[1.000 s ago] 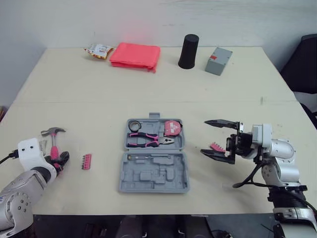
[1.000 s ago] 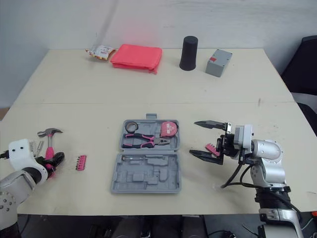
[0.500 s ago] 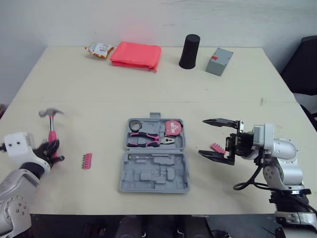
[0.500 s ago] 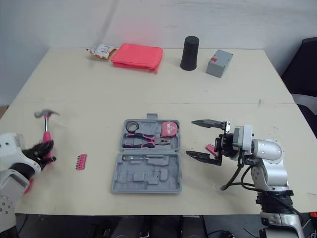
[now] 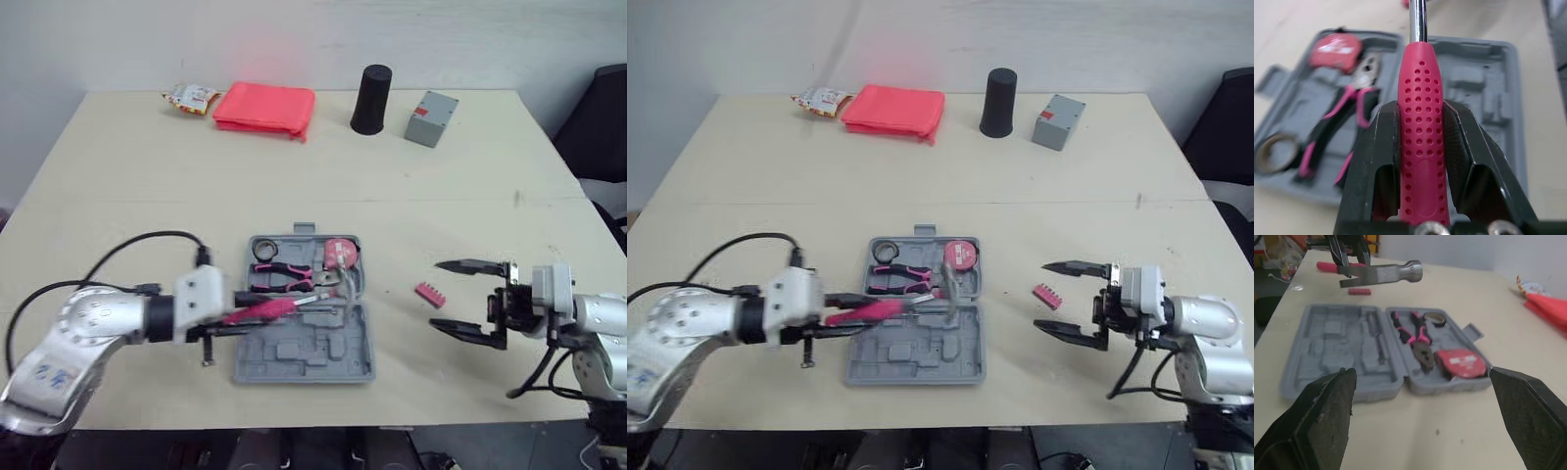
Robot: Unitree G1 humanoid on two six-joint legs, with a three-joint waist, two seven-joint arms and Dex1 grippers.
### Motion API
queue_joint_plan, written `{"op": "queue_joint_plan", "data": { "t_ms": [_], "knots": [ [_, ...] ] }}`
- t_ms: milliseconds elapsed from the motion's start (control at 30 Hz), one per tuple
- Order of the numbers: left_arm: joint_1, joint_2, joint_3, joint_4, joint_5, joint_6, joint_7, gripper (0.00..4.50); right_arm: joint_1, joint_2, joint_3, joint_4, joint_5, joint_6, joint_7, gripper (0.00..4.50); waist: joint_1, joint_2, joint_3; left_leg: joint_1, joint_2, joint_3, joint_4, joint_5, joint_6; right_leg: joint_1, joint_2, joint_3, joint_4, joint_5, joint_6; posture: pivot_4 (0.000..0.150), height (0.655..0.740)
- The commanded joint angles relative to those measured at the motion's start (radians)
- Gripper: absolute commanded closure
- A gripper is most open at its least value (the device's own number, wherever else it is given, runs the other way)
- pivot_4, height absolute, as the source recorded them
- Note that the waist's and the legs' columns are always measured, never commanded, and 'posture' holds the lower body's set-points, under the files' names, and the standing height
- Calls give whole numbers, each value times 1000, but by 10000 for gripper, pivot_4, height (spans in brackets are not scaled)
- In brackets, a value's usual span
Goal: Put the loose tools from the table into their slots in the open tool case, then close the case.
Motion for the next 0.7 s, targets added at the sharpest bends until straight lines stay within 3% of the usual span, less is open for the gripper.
{"op": "queue_joint_plan", "data": {
  "t_ms": [33, 200, 700],
  "knots": [
    [-89, 8, -114, 4, 41, 60, -40, 39415, 44, -17, -36, -33, 20, 1, 17, 0, 2, 1, 1, 0, 1, 1, 0, 0, 0, 0, 1, 0, 1, 0, 0, 1500, 7400],
    [-240, 1, -267, 78, 141, 149, -51, 39415, 125, -3, -69, -21, 25, -24, 24, 0, 13, 1, 1, 0, 1, 0, 2, 1, 0, 0, 6, 2, 3, 0, 0, 1500, 7400],
    [-356, -58, -391, 189, 246, 209, -84, 39415, 200, 19, -102, 29, 29, -100, 60, 0, 26, 1, 1, -1, 6, 0, 9, 0, -1, 0, 9, 6, 3, 0, 0, 1500, 7400]
  ]
}}
